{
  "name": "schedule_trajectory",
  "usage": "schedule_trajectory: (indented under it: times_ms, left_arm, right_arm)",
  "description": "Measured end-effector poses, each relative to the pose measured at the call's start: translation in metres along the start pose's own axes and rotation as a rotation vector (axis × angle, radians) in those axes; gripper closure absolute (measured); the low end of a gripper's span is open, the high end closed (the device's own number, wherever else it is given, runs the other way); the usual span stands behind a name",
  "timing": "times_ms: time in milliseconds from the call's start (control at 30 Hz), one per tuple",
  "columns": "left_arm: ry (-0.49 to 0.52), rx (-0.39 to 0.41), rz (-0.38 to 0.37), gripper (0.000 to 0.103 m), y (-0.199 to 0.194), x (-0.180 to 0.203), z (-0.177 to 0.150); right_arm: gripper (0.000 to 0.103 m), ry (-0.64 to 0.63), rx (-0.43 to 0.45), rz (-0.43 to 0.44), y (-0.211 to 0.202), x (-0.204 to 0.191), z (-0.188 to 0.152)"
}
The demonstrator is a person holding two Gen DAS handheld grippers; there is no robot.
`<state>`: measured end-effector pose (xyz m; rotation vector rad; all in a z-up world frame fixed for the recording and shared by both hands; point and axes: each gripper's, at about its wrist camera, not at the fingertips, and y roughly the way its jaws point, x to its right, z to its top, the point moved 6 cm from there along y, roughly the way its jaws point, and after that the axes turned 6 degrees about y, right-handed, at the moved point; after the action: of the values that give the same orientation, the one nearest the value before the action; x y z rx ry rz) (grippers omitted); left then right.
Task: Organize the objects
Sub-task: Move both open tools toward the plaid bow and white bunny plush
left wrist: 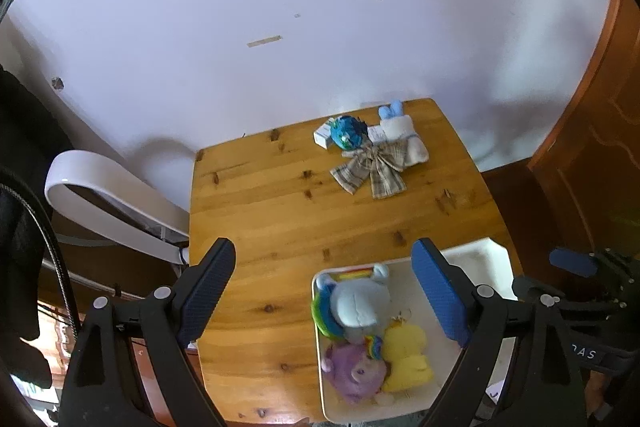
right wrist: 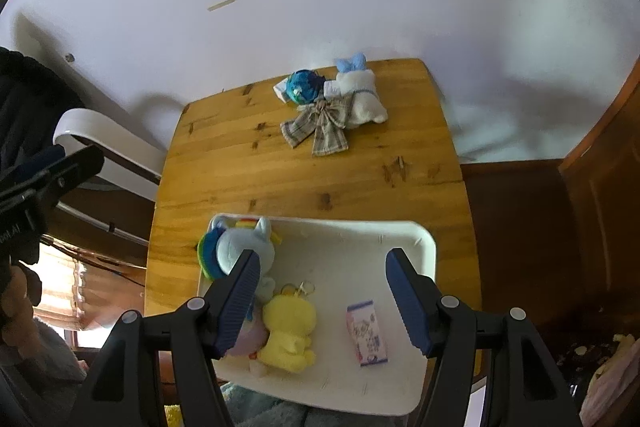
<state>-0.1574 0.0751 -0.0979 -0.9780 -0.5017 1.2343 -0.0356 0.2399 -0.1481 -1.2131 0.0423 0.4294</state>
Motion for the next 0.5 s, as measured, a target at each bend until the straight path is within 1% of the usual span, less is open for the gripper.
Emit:
schedule_trajectory:
  times_ms: [267,400,500]
  left_arm:
    - [0.006,-0.009,-0.036,0.012,0.028,-0.012,0.044]
    - [0.016,-0.015,-0.047,0.012,0.052,-0.013,0.069]
    - [0.018,-0.027,-0.055,0.012,0.078,-0.013,0.087]
  right_arm:
    - [0.037,0.005,0.021,-0.022,0.01,0.004,0.053]
    - [0.037,0.007,0.035,-0.053,0.024,0.009,0.088]
    - [0.037,0.011,0.036,-0.074,0.04,0.012,0.115]
